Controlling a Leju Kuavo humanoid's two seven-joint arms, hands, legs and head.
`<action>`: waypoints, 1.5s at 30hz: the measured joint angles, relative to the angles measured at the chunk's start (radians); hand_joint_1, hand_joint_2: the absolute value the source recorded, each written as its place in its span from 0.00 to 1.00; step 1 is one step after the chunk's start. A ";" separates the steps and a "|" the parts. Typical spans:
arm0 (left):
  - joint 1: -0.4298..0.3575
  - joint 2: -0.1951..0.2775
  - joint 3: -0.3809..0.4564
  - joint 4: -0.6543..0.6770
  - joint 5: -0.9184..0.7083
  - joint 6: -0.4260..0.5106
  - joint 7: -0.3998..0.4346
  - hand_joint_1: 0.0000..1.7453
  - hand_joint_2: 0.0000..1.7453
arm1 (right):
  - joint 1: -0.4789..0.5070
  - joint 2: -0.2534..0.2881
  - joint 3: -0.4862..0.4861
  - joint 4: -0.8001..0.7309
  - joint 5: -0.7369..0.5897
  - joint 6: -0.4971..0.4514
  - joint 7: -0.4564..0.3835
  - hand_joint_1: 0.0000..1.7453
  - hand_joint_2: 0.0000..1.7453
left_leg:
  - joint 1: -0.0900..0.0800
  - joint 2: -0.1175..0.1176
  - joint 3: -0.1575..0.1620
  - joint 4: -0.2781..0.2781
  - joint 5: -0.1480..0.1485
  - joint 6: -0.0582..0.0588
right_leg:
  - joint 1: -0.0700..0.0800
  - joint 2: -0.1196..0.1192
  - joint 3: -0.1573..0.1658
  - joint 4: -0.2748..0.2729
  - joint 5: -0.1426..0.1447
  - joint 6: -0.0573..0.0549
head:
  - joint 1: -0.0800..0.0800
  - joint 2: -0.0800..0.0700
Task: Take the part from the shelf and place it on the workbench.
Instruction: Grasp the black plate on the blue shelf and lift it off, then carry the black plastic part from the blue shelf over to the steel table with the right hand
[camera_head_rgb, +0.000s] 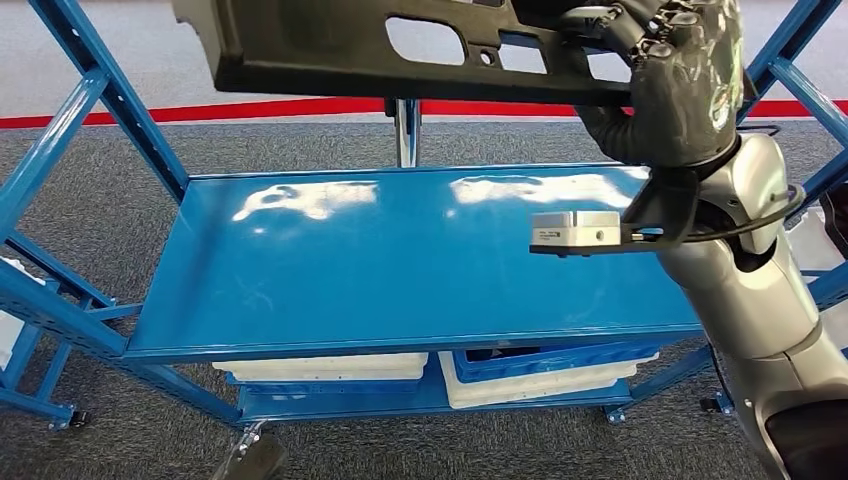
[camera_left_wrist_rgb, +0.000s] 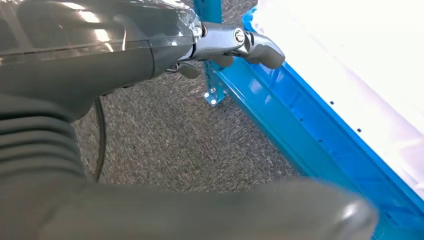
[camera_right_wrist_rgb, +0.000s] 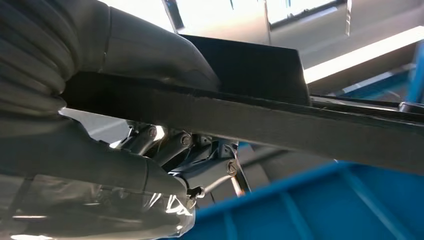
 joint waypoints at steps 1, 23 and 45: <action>0.001 0.000 0.001 0.000 0.003 0.000 0.000 0.00 0.00 | 0.002 -0.006 -0.002 -0.021 0.000 0.000 0.000 1.00 1.00 | 0.000 0.000 0.000 0.000 0.000 0.000 | 0.000 0.000 0.000 0.000 0.000 0.000 | 0.000 0.000; 0.003 0.003 0.000 0.000 -0.003 -0.063 0.017 0.00 1.00 | 0.018 -0.025 0.000 -0.113 0.006 0.001 -0.004 1.00 1.00 | 0.000 0.000 0.001 0.000 0.000 0.000 | 0.000 0.000 0.001 0.000 0.000 0.000 | 0.000 0.000; 0.003 0.019 0.016 -0.001 0.009 -0.113 0.163 0.00 1.00 | 0.082 -0.001 0.003 -0.133 -0.008 0.016 -0.027 1.00 1.00 | 0.000 0.000 0.001 0.000 0.000 0.000 | 0.000 0.000 0.001 0.000 0.000 0.000 | 0.000 0.000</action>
